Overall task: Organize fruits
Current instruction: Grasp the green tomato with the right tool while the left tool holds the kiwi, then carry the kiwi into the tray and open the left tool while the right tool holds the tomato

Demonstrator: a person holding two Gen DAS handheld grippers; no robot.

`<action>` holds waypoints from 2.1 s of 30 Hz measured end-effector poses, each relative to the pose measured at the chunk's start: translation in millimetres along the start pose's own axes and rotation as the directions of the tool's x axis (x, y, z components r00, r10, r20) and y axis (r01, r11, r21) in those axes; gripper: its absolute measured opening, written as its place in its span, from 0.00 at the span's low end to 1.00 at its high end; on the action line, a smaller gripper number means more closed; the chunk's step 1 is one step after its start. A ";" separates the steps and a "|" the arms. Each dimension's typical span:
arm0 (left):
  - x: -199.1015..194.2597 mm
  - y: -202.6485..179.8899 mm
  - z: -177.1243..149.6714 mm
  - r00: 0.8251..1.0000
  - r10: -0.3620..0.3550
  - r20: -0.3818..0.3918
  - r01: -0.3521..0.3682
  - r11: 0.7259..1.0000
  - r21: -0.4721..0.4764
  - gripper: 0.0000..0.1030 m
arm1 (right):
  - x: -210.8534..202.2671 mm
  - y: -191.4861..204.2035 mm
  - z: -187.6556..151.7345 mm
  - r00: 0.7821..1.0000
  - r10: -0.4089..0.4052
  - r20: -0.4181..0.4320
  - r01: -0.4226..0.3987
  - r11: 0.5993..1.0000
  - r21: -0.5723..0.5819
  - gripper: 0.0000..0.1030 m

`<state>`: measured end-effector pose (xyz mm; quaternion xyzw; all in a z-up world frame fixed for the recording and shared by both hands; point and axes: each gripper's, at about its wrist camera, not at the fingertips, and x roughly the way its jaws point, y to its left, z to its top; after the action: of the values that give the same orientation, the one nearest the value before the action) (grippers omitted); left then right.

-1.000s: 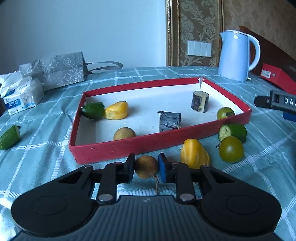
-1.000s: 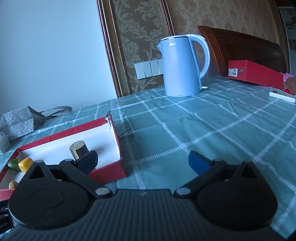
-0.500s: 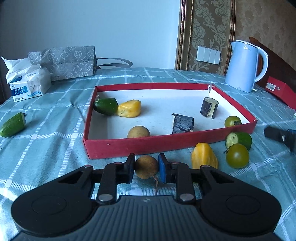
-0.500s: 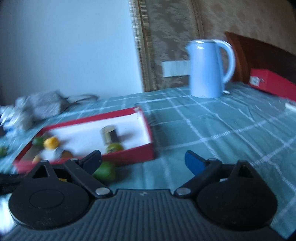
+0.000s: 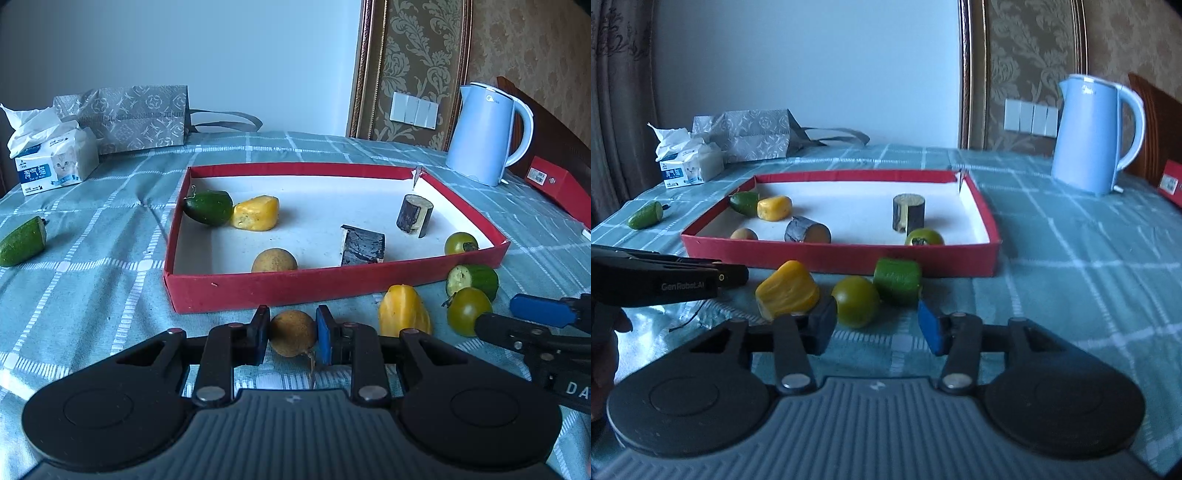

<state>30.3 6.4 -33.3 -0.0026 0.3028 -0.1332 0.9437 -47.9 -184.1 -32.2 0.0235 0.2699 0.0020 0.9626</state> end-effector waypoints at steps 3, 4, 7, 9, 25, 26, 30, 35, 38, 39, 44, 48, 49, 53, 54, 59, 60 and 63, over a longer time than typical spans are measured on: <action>0.3 0.1 0.2 1.000 -0.004 -0.001 0.004 1.000 0.001 0.25 | 4.2 2.1 1.2 1.000 0.021 -0.011 -0.021 1.000 0.003 0.43; 0.1 -0.1 0.3 1.000 -0.004 -0.001 0.004 1.000 0.001 0.25 | 6.0 3.5 1.9 1.000 0.026 -0.013 -0.026 1.000 0.003 0.43; 0.0 -0.6 0.1 1.000 -0.005 -0.001 0.005 1.000 0.001 0.25 | 10.9 8.8 3.8 0.999 0.035 -0.012 -0.035 0.999 -0.006 0.43; -0.1 -1.0 -0.1 1.000 -0.006 -0.001 0.006 1.000 0.001 0.25 | 16.3 11.8 4.4 0.999 0.035 -0.020 -0.036 0.999 -0.011 0.42; 0.2 -1.2 0.1 1.000 -0.010 -0.001 0.010 1.000 0.004 0.25 | 8.0 1.6 2.1 0.998 0.047 0.052 -0.049 0.998 0.046 0.30; 0.3 -1.5 0.1 1.000 -0.009 -0.001 0.009 1.000 0.006 0.25 | 5.5 -1.8 2.4 0.997 0.040 0.068 -0.044 0.997 0.057 0.30; -0.1 -2.5 -0.4 1.000 -0.005 0.000 0.005 1.000 0.013 0.25 | -3.8 -18.9 9.3 0.989 -0.002 0.146 -0.015 0.993 0.120 0.30; -0.7 -3.4 -0.6 1.000 -0.001 0.002 0.001 1.000 0.020 0.25 | 0.2 -40.9 15.7 0.976 -0.104 0.191 0.071 0.982 0.173 0.30; -0.6 -4.5 -0.9 1.000 0.001 0.004 -0.001 1.000 0.026 0.25 | 6.0 -51.2 11.9 0.979 -0.114 0.170 0.076 0.973 0.216 0.30; -0.5 -5.8 -1.3 1.000 0.007 0.005 -0.007 0.999 0.035 0.25 | 6.2 -51.9 11.9 0.978 -0.117 0.172 0.079 0.973 0.216 0.30; -0.3 -9.6 -2.1 1.000 0.022 0.009 -0.023 0.998 0.054 0.25 | 0.2 -43.3 8.2 0.966 -0.139 0.216 0.102 0.980 0.173 0.30; -3.5 -9.4 1.9 1.000 -0.006 -0.003 0.006 0.999 0.041 0.25 | -4.3 -39.1 7.9 0.961 -0.139 0.239 0.105 0.983 0.152 0.30; -5.5 -9.7 4.6 1.000 -0.014 -0.001 0.014 0.999 0.039 0.25 | -5.3 -38.8 8.0 0.959 -0.142 0.244 0.107 0.983 0.149 0.30; -16.9 -15.1 28.9 0.998 -0.040 0.053 0.037 0.997 0.064 0.25 | -6.6 -39.3 8.0 0.960 -0.138 0.244 0.104 0.983 0.150 0.30; -17.0 -16.2 37.0 0.997 -0.047 0.065 0.043 0.997 0.068 0.25 | -7.0 -39.4 7.9 0.960 -0.137 0.243 0.102 0.983 0.150 0.30; 4.0 -21.1 67.2 0.997 -0.012 0.080 0.006 0.997 0.083 0.25 | -6.6 -39.6 8.4 0.961 -0.135 0.241 0.100 0.983 0.152 0.30; 12.0 -21.2 72.3 0.997 -0.003 0.075 -0.004 0.997 0.082 0.25 | -6.1 -39.4 8.4 0.962 -0.135 0.239 0.101 0.983 0.153 0.30; 38.4 -22.2 82.4 0.998 0.030 0.049 -0.034 0.995 0.091 0.25 | -4.3 -40.1 8.5 0.963 -0.134 0.232 0.101 0.984 0.150 0.30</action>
<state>102.0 -31.0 14.0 0.0425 0.2739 -0.1316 0.9518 -47.6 -224.7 -24.6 0.0736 0.1514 -0.0764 0.9828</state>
